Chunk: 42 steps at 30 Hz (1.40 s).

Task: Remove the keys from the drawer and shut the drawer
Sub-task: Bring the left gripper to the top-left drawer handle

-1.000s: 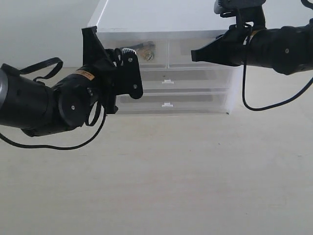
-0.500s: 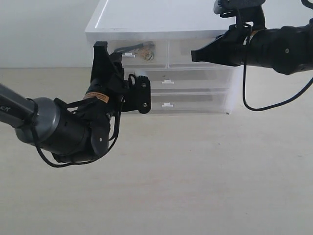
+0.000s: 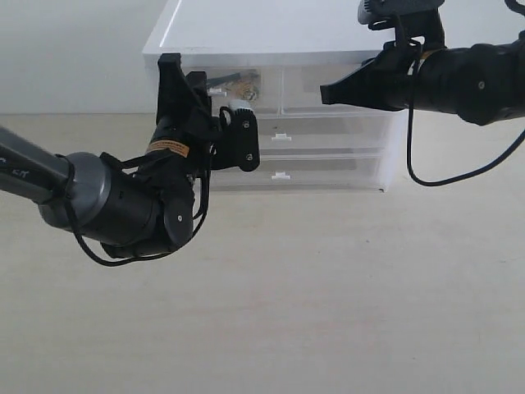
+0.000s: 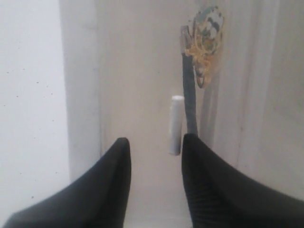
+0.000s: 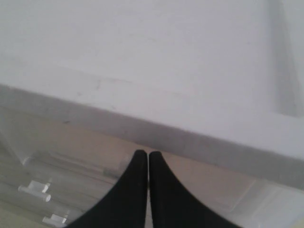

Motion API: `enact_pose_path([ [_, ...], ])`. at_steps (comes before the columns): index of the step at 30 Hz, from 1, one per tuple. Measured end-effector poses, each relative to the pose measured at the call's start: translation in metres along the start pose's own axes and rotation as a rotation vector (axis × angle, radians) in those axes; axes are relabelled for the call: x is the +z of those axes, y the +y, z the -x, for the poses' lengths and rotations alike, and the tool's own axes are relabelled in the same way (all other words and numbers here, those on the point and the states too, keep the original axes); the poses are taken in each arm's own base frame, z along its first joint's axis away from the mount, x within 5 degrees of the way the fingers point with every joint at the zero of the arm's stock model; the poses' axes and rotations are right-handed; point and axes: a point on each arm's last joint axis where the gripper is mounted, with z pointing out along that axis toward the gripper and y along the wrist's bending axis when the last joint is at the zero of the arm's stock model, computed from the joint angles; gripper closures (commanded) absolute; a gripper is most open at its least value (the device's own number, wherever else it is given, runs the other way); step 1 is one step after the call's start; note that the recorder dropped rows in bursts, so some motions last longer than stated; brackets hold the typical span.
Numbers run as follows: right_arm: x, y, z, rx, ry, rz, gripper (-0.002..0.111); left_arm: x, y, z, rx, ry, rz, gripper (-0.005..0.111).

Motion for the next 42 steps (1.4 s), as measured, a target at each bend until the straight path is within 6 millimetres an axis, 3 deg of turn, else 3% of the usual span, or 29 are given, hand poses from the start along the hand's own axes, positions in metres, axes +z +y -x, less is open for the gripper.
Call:
enact_pose_path([
  [19,0.000,0.000,0.001,-0.008,-0.002,0.000,0.108,0.005,-0.002,0.008,0.038,0.003,-0.049,0.074],
  [29,0.000,0.000,0.001,-0.012,-0.002,0.000,0.108,0.006,0.000,0.010,0.038,-0.001,-0.050,0.103],
  [42,0.000,0.000,0.001,-0.012,-0.002,0.000,0.108,0.009,0.002,0.013,0.062,0.041,-0.078,0.103],
])
